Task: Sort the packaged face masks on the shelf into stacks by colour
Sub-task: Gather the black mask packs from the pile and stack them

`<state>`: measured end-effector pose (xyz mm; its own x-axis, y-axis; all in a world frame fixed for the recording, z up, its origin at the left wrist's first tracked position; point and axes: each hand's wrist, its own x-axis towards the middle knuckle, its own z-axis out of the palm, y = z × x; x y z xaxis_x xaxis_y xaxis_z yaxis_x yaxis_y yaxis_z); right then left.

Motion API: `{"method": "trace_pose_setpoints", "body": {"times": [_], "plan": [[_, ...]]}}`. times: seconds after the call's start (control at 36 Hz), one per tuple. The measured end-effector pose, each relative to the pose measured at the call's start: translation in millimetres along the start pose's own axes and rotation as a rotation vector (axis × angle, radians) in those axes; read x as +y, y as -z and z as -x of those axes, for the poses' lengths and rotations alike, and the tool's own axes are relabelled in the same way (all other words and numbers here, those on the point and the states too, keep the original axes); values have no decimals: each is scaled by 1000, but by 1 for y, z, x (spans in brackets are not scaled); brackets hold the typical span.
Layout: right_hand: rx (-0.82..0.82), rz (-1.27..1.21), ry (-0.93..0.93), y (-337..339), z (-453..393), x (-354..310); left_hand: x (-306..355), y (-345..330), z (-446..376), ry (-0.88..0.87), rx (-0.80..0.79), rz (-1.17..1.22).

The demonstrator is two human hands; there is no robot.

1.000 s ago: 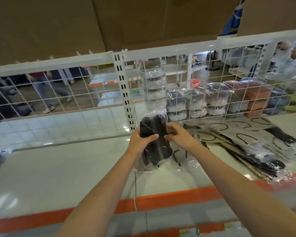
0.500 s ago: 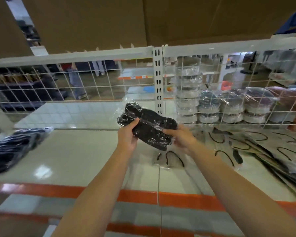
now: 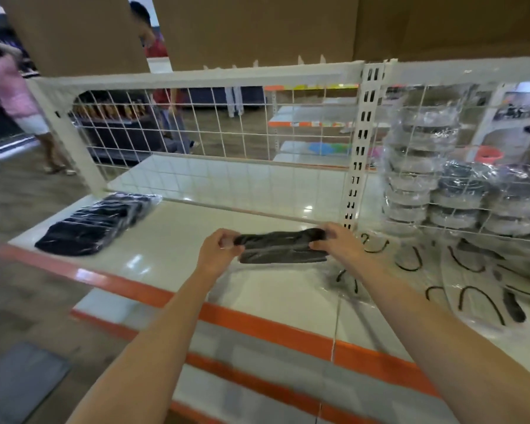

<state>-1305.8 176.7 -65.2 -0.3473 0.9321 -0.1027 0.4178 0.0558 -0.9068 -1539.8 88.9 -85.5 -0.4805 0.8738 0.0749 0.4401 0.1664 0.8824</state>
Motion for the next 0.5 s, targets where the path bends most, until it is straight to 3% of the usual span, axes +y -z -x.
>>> {"method": "trace_pose_setpoints", "body": {"times": [0.17, 0.42, 0.5], "plan": [[54, -58, -76, -13, 0, 15, -23, -13, 6, 189, -16, 31], [19, -24, -105, -36, -7, 16, -22, -29, -5, 122, -77, -75], [9, 105, -64, -36, -17, 7, -20, -12, -21, 108, -67, -170]]}}
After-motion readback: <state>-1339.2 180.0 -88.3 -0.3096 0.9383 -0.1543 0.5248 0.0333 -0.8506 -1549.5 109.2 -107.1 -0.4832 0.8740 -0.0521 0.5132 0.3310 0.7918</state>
